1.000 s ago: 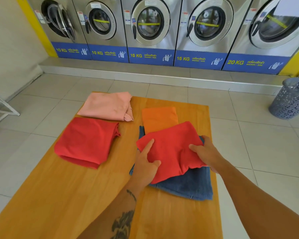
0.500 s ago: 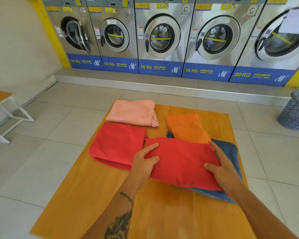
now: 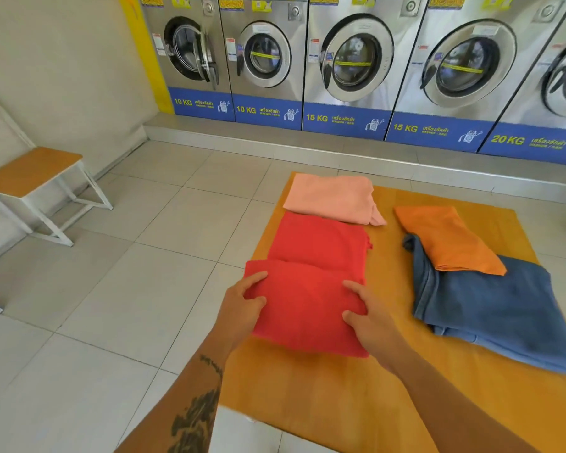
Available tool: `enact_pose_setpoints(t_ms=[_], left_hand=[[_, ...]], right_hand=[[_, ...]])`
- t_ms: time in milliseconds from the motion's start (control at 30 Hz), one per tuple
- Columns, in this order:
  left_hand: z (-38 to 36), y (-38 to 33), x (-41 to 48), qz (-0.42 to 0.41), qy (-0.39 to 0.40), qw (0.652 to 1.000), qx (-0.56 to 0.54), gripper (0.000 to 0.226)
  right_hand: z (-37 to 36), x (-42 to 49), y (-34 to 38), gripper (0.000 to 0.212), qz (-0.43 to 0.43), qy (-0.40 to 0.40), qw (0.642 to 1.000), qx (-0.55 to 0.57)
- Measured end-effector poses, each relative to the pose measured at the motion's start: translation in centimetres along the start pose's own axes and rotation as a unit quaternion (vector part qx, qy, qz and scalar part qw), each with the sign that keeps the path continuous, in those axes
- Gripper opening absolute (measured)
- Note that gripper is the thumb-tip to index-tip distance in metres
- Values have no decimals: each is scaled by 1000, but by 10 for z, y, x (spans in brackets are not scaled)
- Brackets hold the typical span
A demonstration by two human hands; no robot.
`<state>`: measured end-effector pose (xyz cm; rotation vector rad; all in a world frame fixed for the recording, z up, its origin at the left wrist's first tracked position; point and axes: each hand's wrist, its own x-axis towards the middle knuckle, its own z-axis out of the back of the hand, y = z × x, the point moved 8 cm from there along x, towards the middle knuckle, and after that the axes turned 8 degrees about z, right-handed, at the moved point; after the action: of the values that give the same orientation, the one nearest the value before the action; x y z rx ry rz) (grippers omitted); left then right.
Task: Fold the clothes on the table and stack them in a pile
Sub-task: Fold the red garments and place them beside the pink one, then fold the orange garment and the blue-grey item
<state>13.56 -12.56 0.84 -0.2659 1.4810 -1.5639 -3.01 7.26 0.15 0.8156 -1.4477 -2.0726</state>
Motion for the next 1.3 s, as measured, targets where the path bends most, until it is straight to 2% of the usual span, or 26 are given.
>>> enact_pose_setpoints(t_ms=[100, 333, 467, 533, 633, 733, 900, 1067, 1200, 1300], left_hand=[[12, 34, 6, 28, 12, 993, 112, 57], [3, 27, 16, -52, 23, 985, 164, 57], [-5, 21, 25, -70, 18, 976, 207, 55], [-1, 14, 27, -69, -22, 974, 216, 49], [5, -12, 26, -85, -95, 973, 194, 43], [-15, -54, 21, -143, -117, 967, 175, 37], [-105, -120, 17, -245, -91, 951, 165, 37], [-240, -152, 5, -301, 5, 927, 222, 40], [-336, -148, 12, -301, 80, 893, 325, 51], [-385, -140, 25, -294, 99, 868, 388, 57]], right_hand=[[-26, -8, -27, 68, -62, 34, 997, -29], [-17, -9, -42, 89, -84, -6, 994, -76], [-14, -14, -47, 92, -114, 16, 991, -64], [-5, -13, -43, 85, -115, 26, 989, -90], [30, -5, -28, 78, -97, 1, 985, -143], [76, 3, -20, 73, -108, -29, 988, -109], [167, 13, -21, 67, -120, -107, 987, -4], [253, 19, -44, 68, -135, -156, 979, -5], [296, 34, -70, 71, -160, -176, 969, 68], [311, 48, -85, 82, -160, -172, 963, 131]])
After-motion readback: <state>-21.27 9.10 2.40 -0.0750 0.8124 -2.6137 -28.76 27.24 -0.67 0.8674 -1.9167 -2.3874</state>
